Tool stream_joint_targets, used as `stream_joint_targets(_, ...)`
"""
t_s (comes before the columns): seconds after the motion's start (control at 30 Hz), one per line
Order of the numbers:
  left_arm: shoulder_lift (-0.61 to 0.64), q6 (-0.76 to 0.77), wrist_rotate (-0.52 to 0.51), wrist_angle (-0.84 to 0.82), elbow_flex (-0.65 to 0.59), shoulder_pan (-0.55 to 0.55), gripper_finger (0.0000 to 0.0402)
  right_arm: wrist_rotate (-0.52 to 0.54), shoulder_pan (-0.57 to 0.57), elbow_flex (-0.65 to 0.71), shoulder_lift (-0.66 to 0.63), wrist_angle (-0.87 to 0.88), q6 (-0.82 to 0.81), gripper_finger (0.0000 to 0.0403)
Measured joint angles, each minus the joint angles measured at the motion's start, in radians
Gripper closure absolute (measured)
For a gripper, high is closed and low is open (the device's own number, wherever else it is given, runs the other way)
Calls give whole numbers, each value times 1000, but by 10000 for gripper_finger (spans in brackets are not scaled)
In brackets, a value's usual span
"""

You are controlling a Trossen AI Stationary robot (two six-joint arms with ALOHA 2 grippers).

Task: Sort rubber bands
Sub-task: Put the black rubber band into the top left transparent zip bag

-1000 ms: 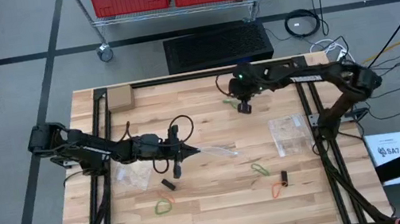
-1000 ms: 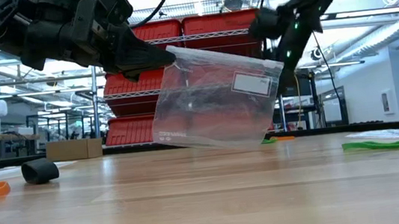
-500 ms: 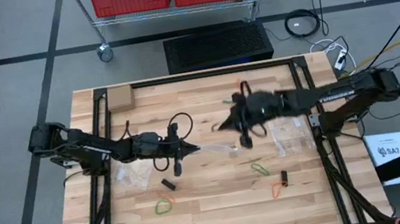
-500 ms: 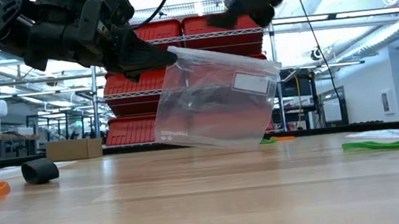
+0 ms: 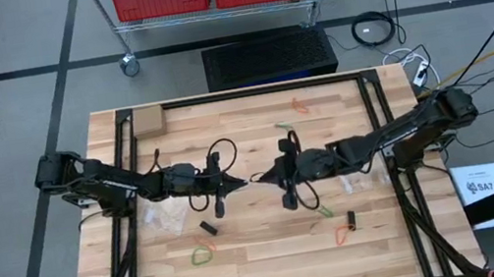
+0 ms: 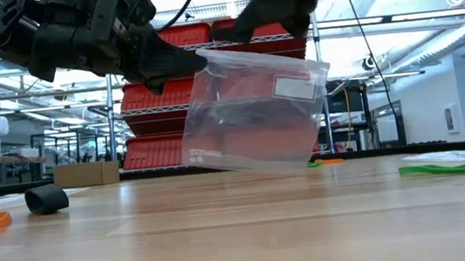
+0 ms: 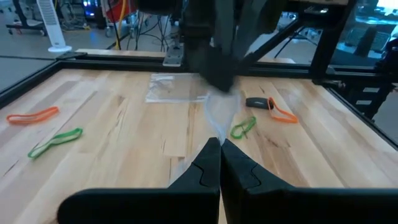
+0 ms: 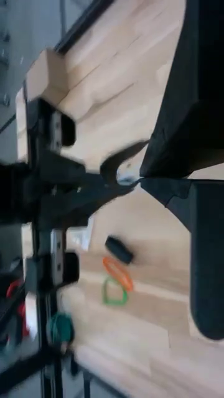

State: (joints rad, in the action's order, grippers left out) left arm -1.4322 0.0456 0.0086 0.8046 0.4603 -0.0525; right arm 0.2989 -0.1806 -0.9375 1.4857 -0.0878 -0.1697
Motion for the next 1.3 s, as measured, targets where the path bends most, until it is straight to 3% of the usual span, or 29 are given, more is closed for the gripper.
stream_joint_targets(0.4, 0, 0, -6, 0, 0, 0, 402, 79, -54, 0, 19, 25, -96, 403)
stream_joint_targets(0.67, 0, 0, -10, 1, 0, 0, 402, 156, -63, 0, 19, 130, -173, 403)
stream_joint_targets(1.3, 0, 1, -13, 24, 0, 0, 402, 35, -48, 0, 19, 187, -271, 392)
